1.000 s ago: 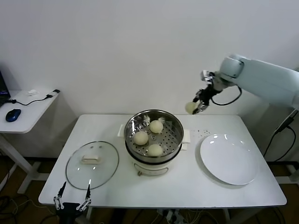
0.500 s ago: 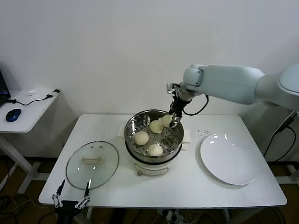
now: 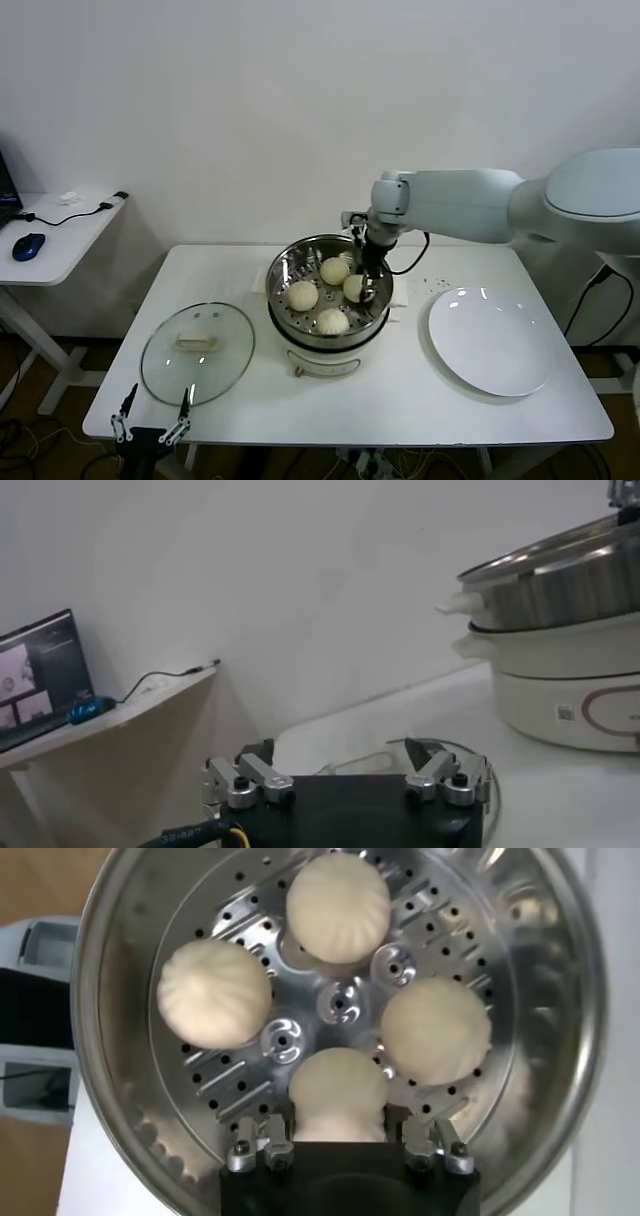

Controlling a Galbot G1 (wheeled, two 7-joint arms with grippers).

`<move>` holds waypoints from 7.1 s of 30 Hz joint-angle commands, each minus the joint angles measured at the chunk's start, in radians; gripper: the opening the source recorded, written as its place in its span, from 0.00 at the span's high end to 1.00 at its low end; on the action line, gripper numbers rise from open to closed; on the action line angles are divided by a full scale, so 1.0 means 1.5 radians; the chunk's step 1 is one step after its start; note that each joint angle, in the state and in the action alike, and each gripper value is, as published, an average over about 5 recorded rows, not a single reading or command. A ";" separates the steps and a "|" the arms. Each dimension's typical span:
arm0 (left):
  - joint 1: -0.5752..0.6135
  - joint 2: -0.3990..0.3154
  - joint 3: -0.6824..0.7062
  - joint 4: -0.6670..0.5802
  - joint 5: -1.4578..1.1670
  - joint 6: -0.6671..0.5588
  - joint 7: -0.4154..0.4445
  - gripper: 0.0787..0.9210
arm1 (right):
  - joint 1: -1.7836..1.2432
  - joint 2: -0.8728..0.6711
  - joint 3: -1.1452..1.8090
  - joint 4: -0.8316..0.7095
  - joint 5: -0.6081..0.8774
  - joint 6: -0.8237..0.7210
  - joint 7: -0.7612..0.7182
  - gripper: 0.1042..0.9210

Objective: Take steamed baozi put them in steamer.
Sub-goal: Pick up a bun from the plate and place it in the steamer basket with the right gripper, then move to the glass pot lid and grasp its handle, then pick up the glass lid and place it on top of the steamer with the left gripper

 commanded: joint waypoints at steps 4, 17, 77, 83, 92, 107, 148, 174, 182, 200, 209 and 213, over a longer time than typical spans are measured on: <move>-0.001 0.001 0.000 0.001 -0.001 0.000 0.000 0.12 | -0.007 0.014 -0.012 0.004 -0.014 -0.008 0.006 0.40; -0.002 0.003 -0.001 -0.003 0.000 0.001 0.000 0.12 | 0.024 -0.024 0.019 0.009 0.005 0.006 -0.018 0.12; -0.142 0.090 0.014 0.046 0.911 0.083 -0.097 0.12 | -1.341 -0.324 1.611 0.407 -0.260 0.305 0.463 0.12; -0.204 0.095 0.043 0.142 0.921 0.067 -0.130 0.12 | -1.360 -0.295 1.628 0.382 -0.291 0.312 0.455 0.12; -0.298 0.089 0.055 0.233 0.964 0.079 -0.074 0.12 | -1.373 -0.274 1.647 0.359 -0.314 0.319 0.447 0.12; -0.374 0.079 0.052 0.316 0.937 0.094 -0.083 0.12 | -1.386 -0.247 1.667 0.344 -0.352 0.331 0.441 0.12; -0.362 0.123 0.073 0.269 0.780 0.157 -0.108 0.87 | -1.356 -0.222 1.670 0.282 -0.413 0.360 0.420 0.12; -0.391 0.439 0.279 -0.176 0.659 0.632 0.108 0.92 | -1.268 -0.238 1.622 0.228 -0.415 0.347 0.441 0.12; -0.584 0.350 0.482 -0.160 0.808 0.690 0.324 0.92 | -1.242 -0.222 1.612 0.208 -0.427 0.345 0.451 0.12; -0.646 0.089 0.653 0.082 0.919 0.690 0.212 0.92 | -1.255 -0.221 1.658 0.190 -0.426 0.358 0.448 0.12; -0.653 0.053 0.661 0.160 0.900 0.690 0.179 0.92 | -1.262 -0.218 1.667 0.191 -0.428 0.360 0.447 0.12; -0.654 0.051 0.658 0.178 0.888 0.690 0.171 0.92 | -1.264 -0.218 1.670 0.188 -0.430 0.362 0.446 0.12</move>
